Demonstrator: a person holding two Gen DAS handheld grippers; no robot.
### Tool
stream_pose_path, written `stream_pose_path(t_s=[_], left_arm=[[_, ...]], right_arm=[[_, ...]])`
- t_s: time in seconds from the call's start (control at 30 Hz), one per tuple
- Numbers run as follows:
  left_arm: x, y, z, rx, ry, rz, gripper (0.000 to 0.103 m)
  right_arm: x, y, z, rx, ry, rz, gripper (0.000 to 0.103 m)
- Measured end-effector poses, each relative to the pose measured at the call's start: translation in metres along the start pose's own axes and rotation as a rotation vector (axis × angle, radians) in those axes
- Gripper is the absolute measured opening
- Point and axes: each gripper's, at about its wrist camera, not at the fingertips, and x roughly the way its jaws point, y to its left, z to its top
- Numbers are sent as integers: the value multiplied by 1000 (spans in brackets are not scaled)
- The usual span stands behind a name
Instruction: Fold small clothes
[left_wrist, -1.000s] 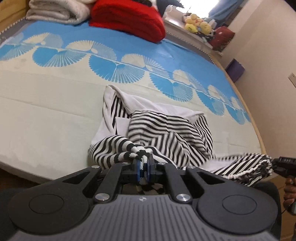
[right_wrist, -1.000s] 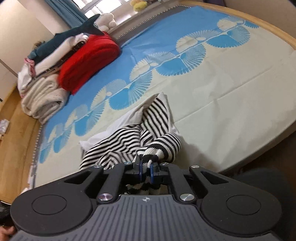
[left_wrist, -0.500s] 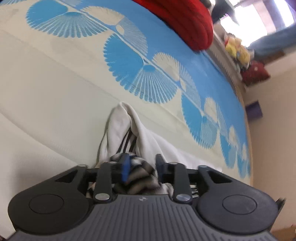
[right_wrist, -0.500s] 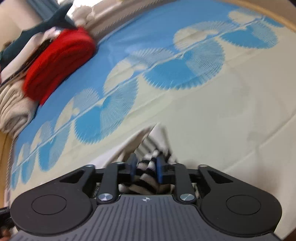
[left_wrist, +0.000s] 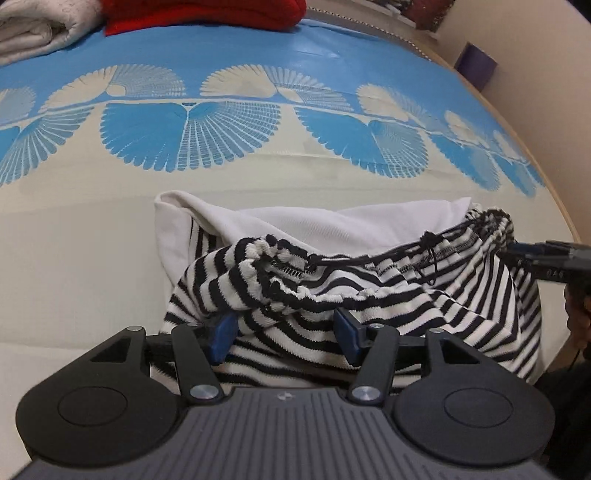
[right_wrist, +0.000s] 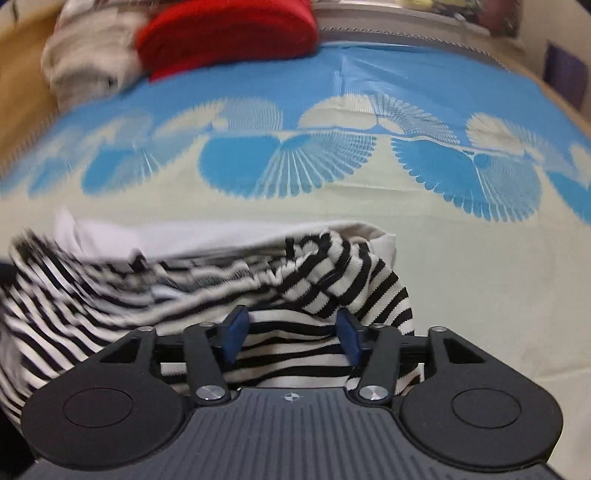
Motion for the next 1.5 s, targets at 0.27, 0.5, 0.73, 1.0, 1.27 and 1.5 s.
stream_pose_path(t_s=[0.27,0.5,0.73,1.0,1.27,1.5], left_arm=[[-12,-3,27,-99,-228,119,9],[-3,6,40,-259,-264,152,13],[-6,36,40,-372,-228,115,42],[4,62,39,-402,-96,147,54],[29,48,46,-210,-93,263,1],[6,58,48,-232,-237,333,0]], right_arm=[[-8,-9,25,89,-213,-78,0],[-5,-2,43,145,-305,-137,1],[19,-6,48,155,-154,-144,29],[33,-44,44,246,-32,-137,47],[35,-27,47,146,-109,-216,1],[35,-45,49,238,-114,-207,19]])
